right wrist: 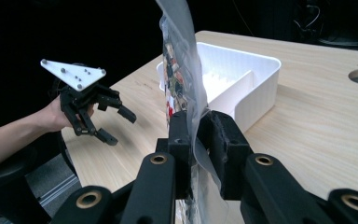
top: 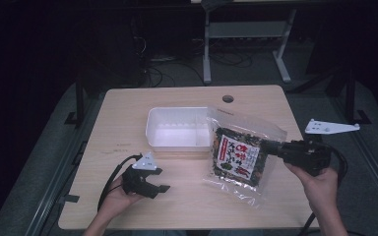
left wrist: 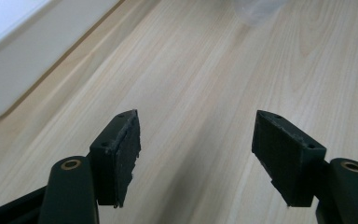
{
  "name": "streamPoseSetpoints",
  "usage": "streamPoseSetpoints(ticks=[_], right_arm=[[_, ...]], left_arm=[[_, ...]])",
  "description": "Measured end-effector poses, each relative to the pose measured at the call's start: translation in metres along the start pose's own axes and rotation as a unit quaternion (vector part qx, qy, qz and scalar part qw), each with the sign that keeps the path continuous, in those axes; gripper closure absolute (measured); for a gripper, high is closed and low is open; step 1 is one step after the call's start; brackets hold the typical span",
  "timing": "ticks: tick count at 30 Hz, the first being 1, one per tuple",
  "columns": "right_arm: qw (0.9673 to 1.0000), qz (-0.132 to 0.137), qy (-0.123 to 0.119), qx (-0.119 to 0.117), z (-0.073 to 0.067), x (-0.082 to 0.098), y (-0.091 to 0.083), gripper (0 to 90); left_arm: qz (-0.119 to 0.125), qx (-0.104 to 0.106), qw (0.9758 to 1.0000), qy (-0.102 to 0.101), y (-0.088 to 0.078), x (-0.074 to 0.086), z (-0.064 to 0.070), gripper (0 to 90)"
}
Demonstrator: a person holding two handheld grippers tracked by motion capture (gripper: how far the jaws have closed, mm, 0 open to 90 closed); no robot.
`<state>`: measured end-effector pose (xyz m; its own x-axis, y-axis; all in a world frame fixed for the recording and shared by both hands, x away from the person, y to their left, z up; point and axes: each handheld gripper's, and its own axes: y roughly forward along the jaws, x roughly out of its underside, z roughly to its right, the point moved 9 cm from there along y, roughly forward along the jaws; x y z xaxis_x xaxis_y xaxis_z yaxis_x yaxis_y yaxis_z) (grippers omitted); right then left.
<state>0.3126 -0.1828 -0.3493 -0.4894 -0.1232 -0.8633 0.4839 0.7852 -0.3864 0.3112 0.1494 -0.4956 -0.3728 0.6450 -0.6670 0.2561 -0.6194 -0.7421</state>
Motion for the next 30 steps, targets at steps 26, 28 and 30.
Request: streamPoseSetpoints(ticks=[26, 28, 30], right_arm=[[0.9992, 0.008, -0.035, 0.018, -0.020, -0.059, 0.039, 78.7], [0.9990, 0.012, -0.038, 0.020, -0.021, -0.065, 0.042, 78.7], [0.9989, 0.017, -0.039, 0.021, -0.022, -0.070, 0.043, 78.7]], left_arm=[[0.006, -0.012, 0.9999, -0.005, -0.007, 0.013, -0.003, 27.3], [0.005, -0.011, 0.9999, -0.004, -0.007, 0.014, -0.003, 27.4], [0.005, -0.011, 0.9999, -0.004, -0.007, 0.014, -0.003, 27.3]])
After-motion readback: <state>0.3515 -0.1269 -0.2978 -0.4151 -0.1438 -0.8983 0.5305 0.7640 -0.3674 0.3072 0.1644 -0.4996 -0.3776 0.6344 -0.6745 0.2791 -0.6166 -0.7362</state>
